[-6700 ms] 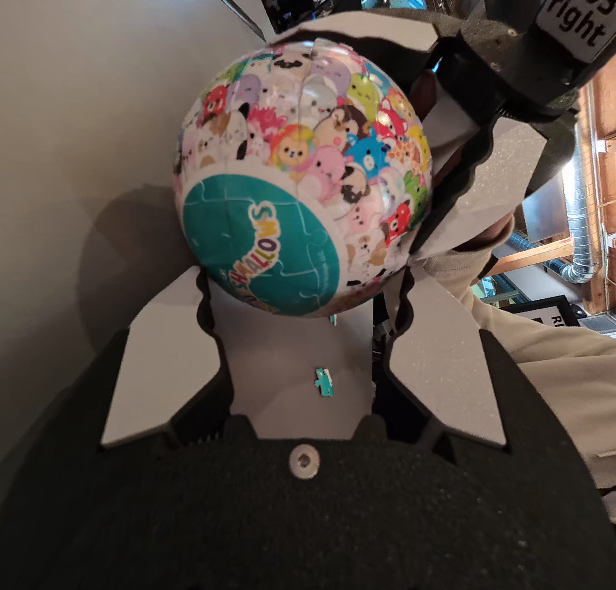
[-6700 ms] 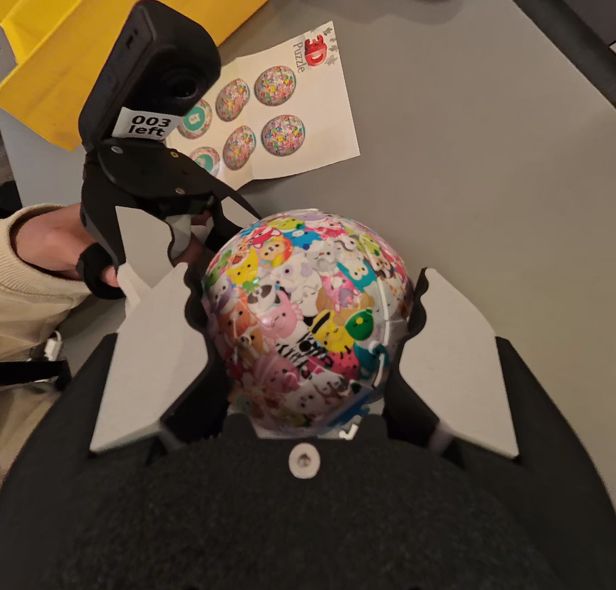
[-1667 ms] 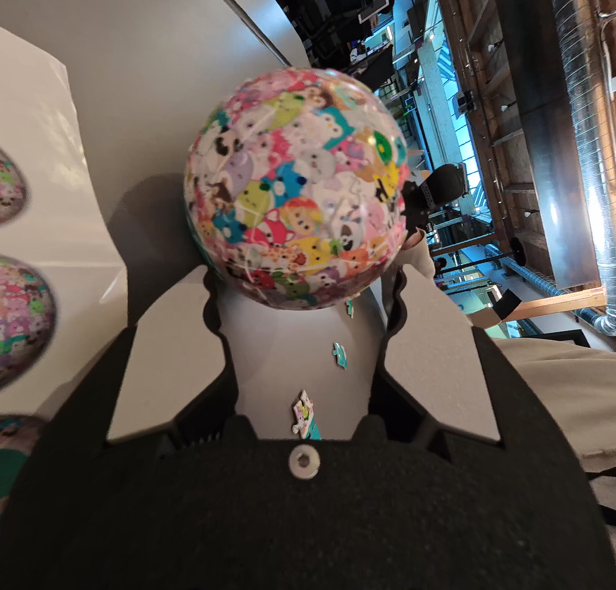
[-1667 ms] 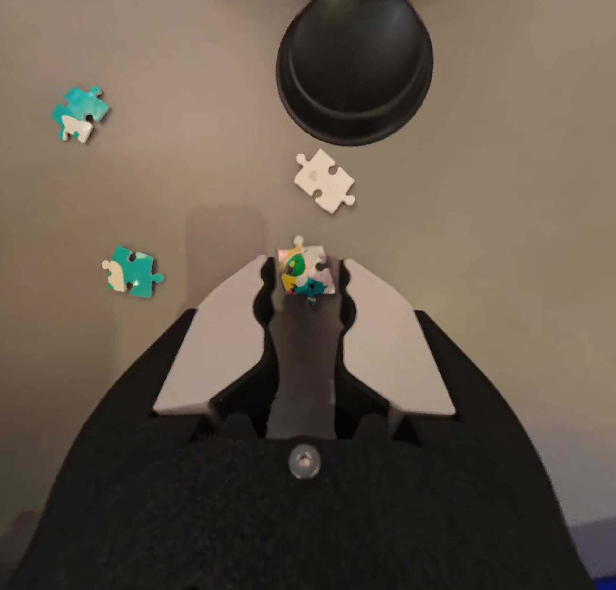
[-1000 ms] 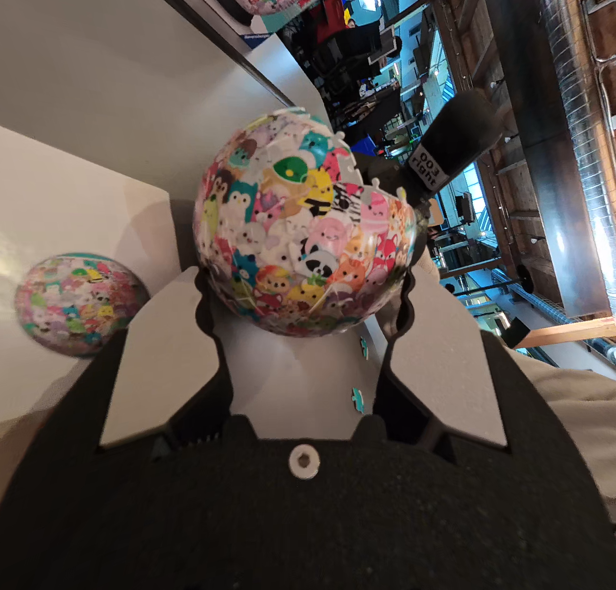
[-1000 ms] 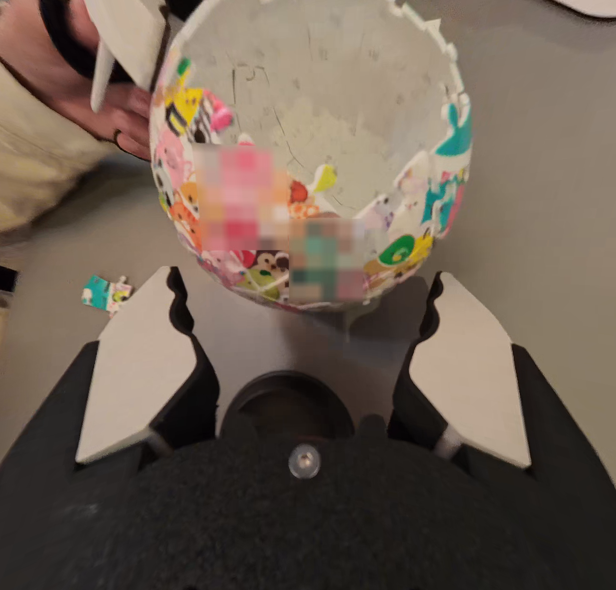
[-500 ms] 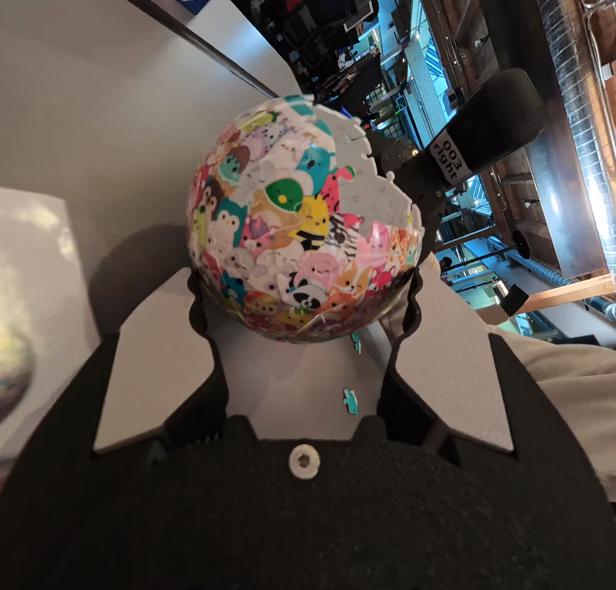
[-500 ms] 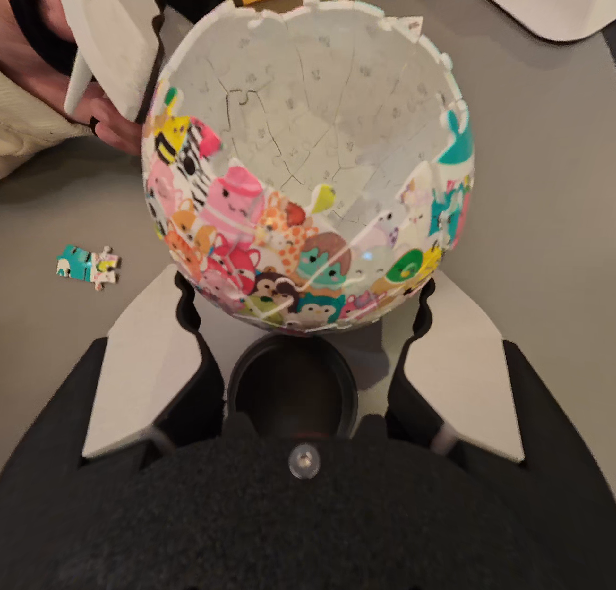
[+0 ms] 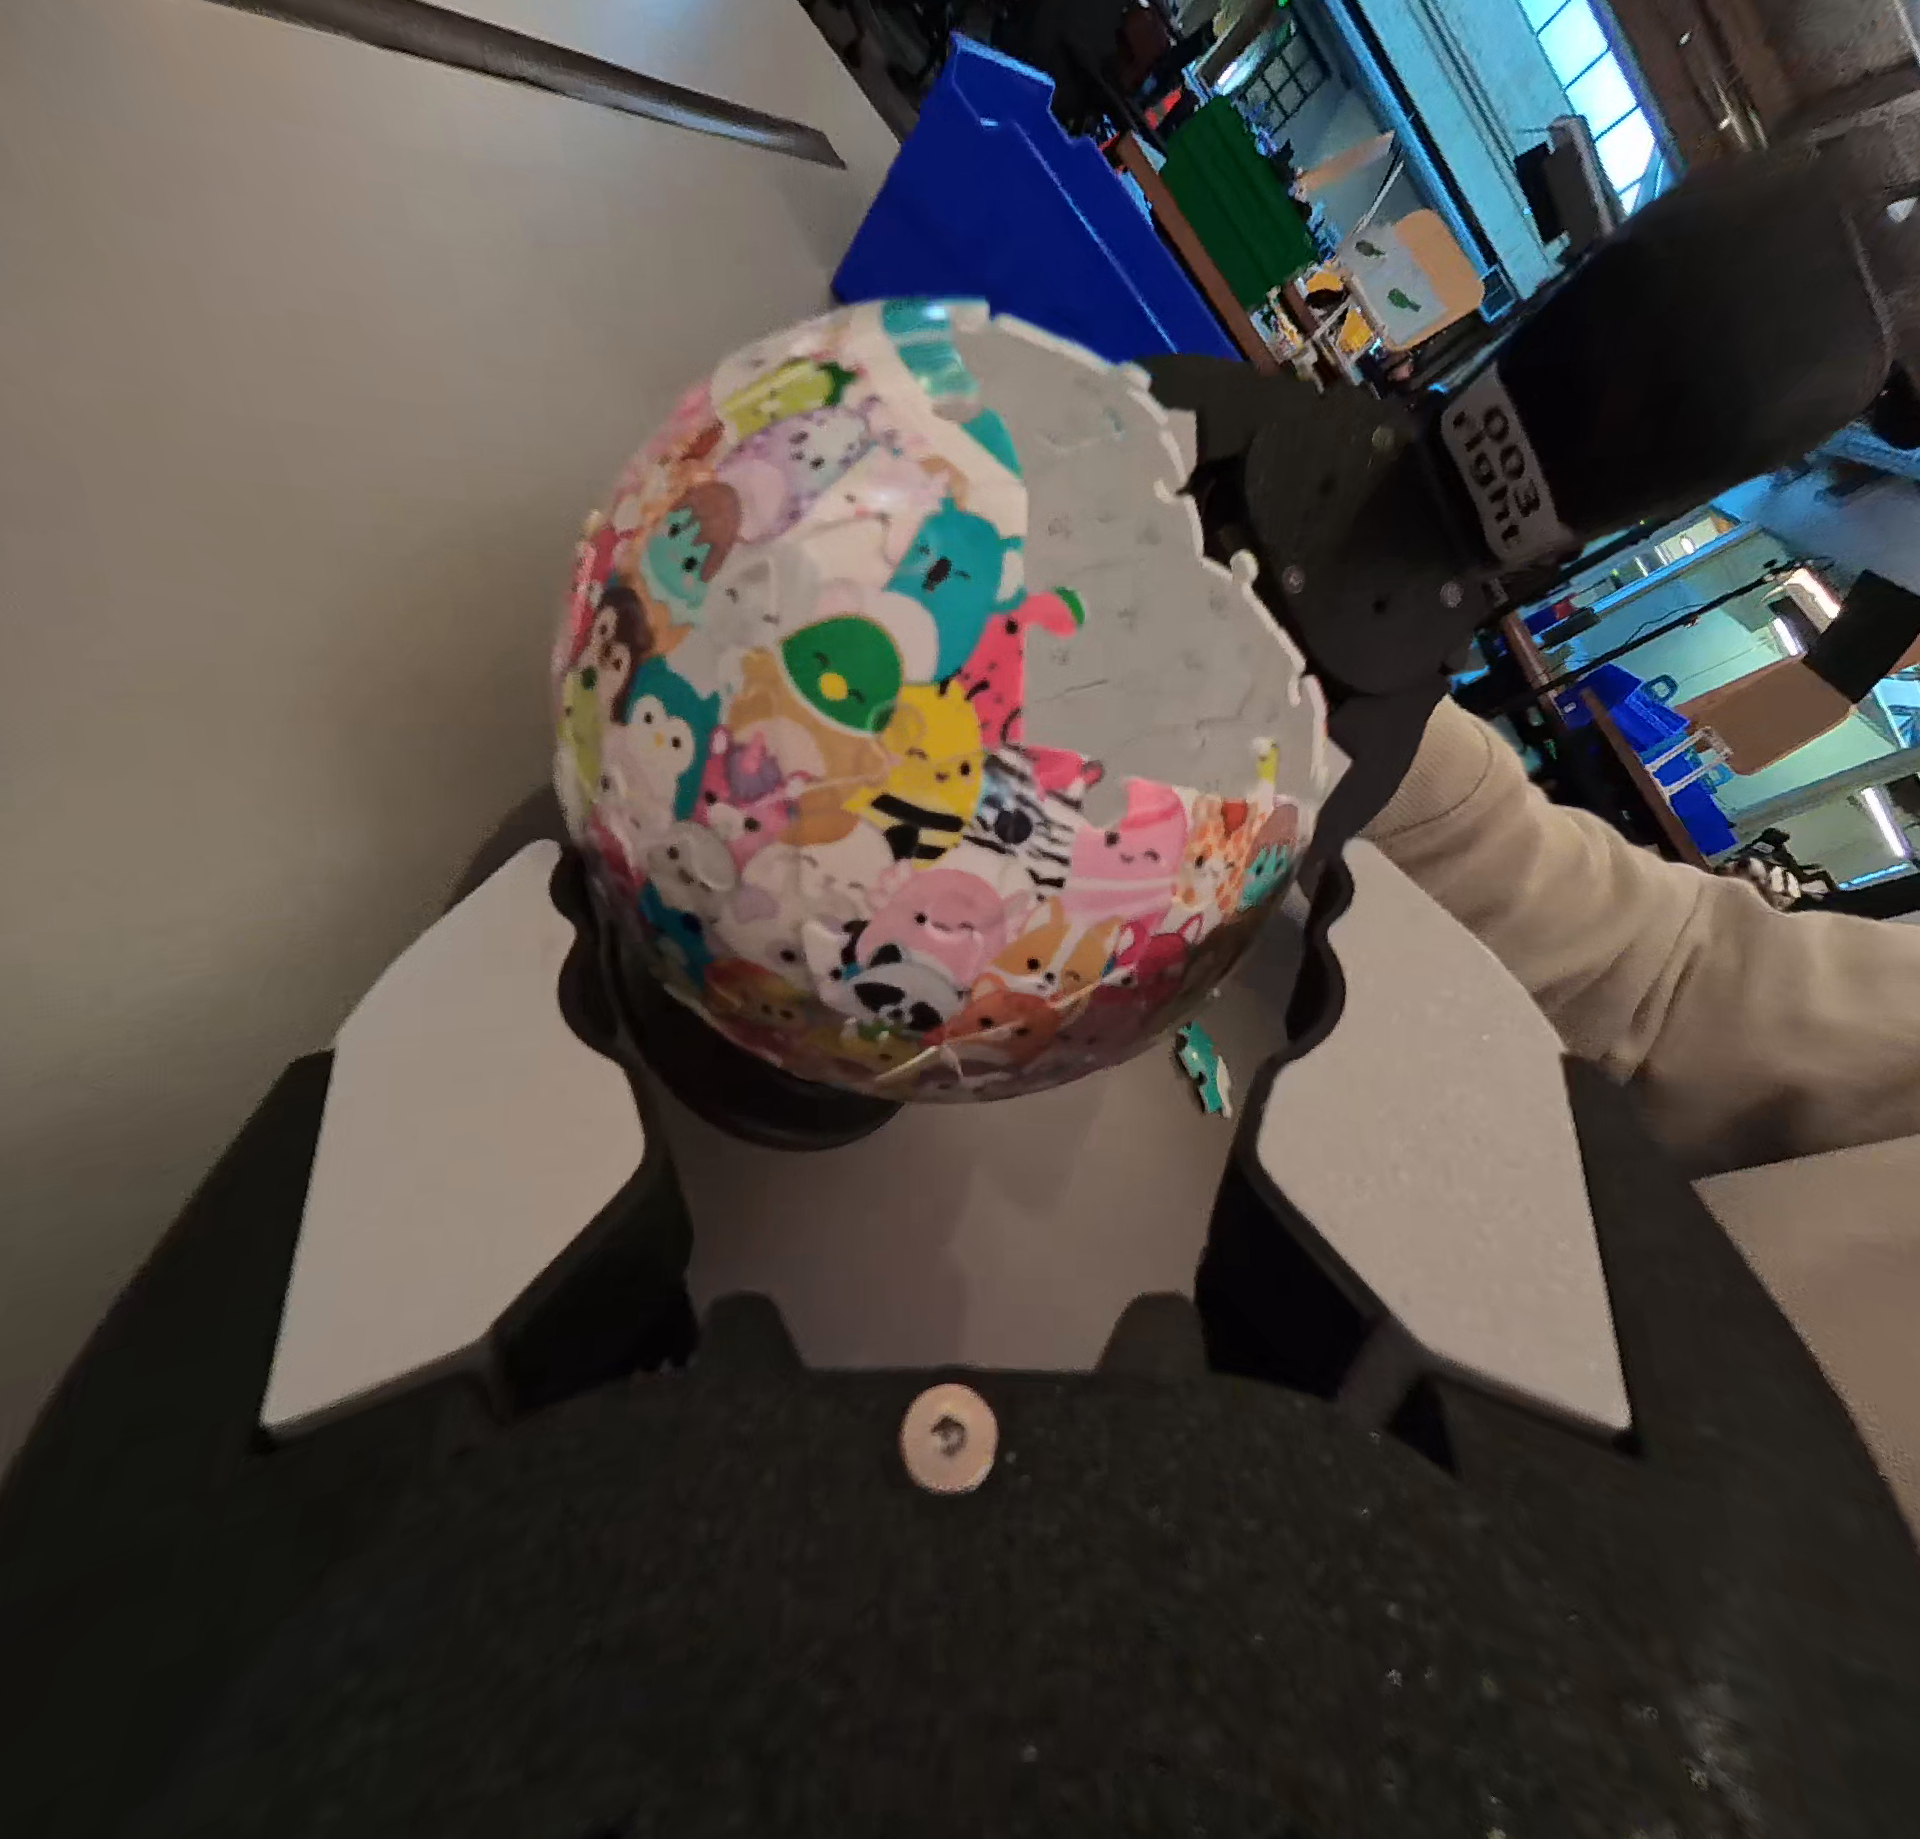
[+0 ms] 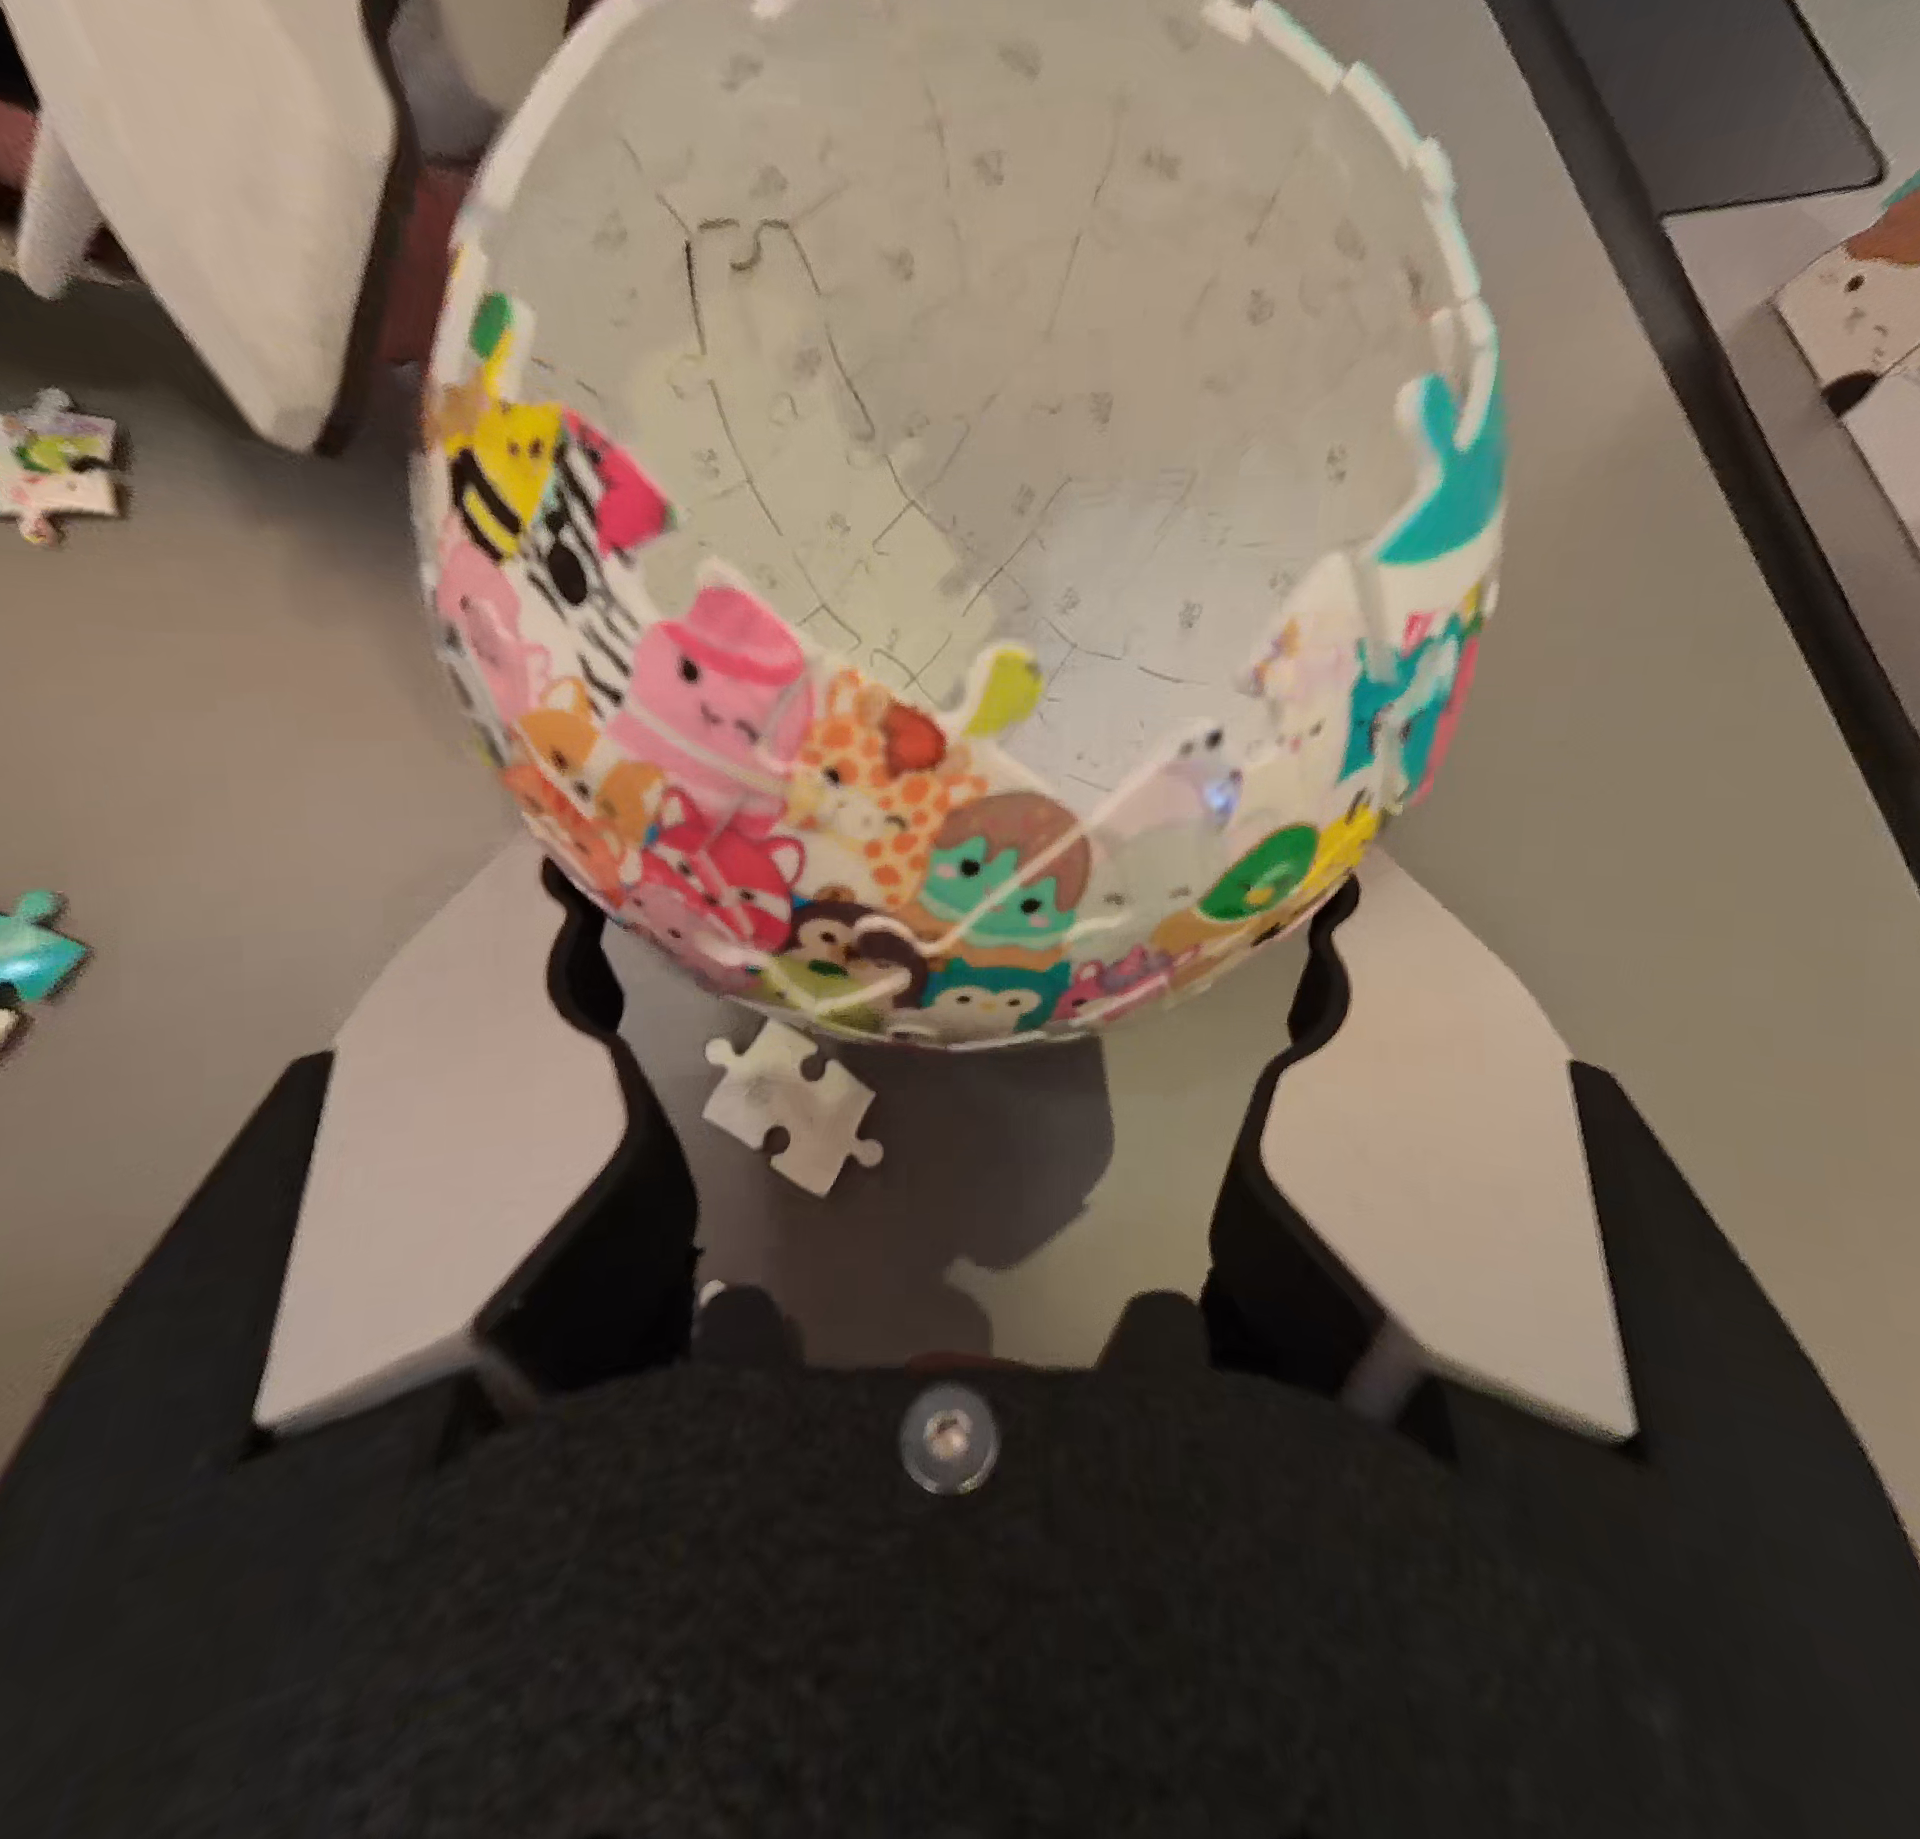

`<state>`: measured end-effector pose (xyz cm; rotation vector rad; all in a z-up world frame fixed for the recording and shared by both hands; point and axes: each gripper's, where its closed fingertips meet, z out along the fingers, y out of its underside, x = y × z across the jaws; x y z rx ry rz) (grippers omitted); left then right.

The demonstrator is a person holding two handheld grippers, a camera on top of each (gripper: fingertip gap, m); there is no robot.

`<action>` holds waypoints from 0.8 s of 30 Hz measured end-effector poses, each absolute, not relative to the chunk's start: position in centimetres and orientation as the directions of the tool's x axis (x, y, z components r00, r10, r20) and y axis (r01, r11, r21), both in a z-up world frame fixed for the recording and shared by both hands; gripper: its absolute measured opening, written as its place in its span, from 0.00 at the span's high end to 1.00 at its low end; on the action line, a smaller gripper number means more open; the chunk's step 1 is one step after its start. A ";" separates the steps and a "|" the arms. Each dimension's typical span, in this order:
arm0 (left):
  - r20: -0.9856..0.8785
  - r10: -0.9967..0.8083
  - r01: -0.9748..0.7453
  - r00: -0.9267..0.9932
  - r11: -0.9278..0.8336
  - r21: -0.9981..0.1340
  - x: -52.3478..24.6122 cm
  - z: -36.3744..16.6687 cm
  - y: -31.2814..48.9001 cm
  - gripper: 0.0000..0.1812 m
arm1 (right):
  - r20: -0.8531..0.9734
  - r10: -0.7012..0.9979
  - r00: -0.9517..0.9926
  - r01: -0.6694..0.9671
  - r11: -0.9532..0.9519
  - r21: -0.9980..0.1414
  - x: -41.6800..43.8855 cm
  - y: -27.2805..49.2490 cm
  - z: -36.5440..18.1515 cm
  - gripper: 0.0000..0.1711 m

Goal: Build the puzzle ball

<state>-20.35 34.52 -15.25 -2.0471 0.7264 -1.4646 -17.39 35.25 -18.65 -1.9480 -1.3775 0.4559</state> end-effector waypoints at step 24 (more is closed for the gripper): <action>0.766 -0.589 -0.097 0.257 -0.804 -0.586 -22.1 -15.6 31.8 0.38 | -0.047 0.961 0.273 0.675 -0.226 -0.702 -16.2 31.3 -18.7 0.25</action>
